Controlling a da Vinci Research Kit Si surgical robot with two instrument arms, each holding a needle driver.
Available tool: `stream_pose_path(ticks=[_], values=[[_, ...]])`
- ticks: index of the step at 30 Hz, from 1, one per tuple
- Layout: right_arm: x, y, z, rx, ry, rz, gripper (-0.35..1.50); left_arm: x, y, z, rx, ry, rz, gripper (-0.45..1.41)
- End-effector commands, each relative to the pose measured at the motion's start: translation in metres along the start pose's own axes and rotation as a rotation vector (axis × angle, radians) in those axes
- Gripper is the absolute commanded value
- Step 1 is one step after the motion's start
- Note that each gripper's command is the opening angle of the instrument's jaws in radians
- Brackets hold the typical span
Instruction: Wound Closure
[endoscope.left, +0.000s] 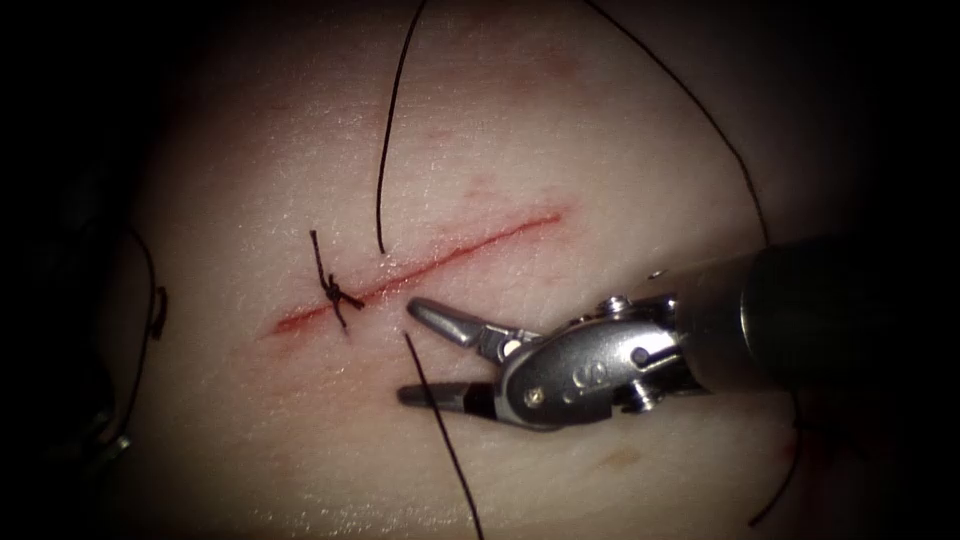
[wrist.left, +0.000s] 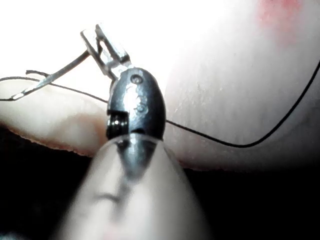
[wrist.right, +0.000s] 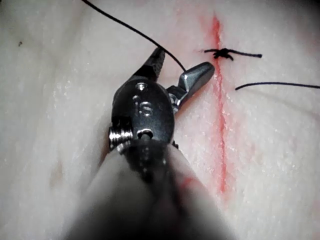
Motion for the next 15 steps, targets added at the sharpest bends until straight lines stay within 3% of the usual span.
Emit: stream_pose_path(ticks=[1,2,3,4,10,15], values=[[-0.0002,-0.0009,0.0009,0.004,0.009,0.000,0.69,-0.0006,0.0010,0.0003,-0.002,0.000,-0.004,-0.45],[-0.0002,-0.0009,0.0010,0.005,0.011,0.000,0.56,-0.0005,0.0011,0.0003,-0.002,0.000,-0.004,-0.45],[-0.0003,-0.0009,0.0009,0.009,0.011,-0.001,0.17,-0.0005,0.0011,0.0003,-0.002,0.000,-0.004,-0.45],[-0.0004,-0.0010,0.0008,0.022,0.009,-0.003,-0.33,-0.0005,0.0011,0.0003,-0.002,0.000,-0.004,-0.45],[-0.0003,-0.0014,-0.0005,0.057,0.010,-0.008,-0.35,-0.0004,0.0012,0.0001,-0.003,0.000,-0.004,-0.45],[0.0014,-0.0033,-0.0021,0.082,0.040,-0.023,-0.35,-0.0004,0.0015,0.0003,-0.003,0.002,-0.003,-0.45]])
